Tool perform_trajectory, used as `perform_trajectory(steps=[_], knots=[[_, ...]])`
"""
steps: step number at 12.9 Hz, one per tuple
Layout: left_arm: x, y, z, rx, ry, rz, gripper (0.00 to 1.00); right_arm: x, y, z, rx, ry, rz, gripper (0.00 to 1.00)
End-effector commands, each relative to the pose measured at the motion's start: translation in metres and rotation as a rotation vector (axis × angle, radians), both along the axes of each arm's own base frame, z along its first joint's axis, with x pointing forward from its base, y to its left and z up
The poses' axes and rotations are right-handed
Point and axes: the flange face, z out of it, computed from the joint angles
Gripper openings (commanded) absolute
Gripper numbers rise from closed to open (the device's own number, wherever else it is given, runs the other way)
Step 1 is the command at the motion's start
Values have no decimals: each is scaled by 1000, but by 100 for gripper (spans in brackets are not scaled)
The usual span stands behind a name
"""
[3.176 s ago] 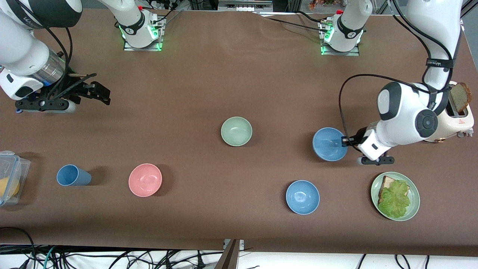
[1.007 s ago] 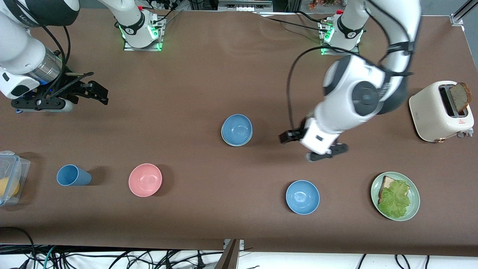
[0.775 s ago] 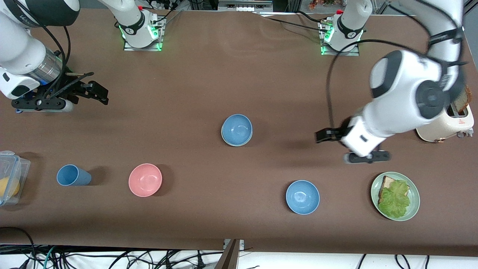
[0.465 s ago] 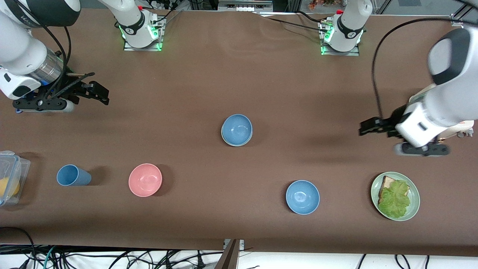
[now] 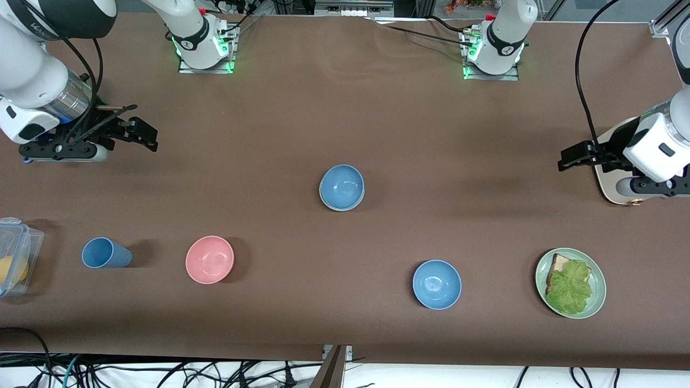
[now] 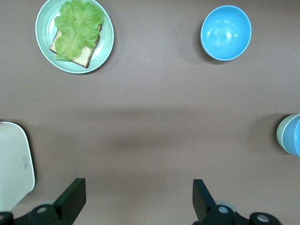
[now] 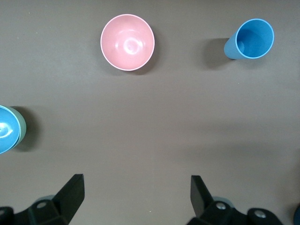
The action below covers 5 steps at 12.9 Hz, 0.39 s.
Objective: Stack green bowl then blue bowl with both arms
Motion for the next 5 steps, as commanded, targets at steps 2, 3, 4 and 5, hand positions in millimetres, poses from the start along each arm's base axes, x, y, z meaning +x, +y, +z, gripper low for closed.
perform_trajectory(steps=[2, 3, 4, 5], knots=[[-7, 7, -3, 18, 7, -5, 100, 1, 1, -3, -5, -3, 26, 100], [-7, 7, -4, 16, 9, -5, 100, 1, 1, -3, -5, -3, 38, 100], [-7, 5, -4, 15, 9, -6, 100, 1, 1, -3, -5, -3, 54, 100], [-7, 5, -4, 15, 9, -6, 100, 1, 1, -3, -5, -2, 61, 100]])
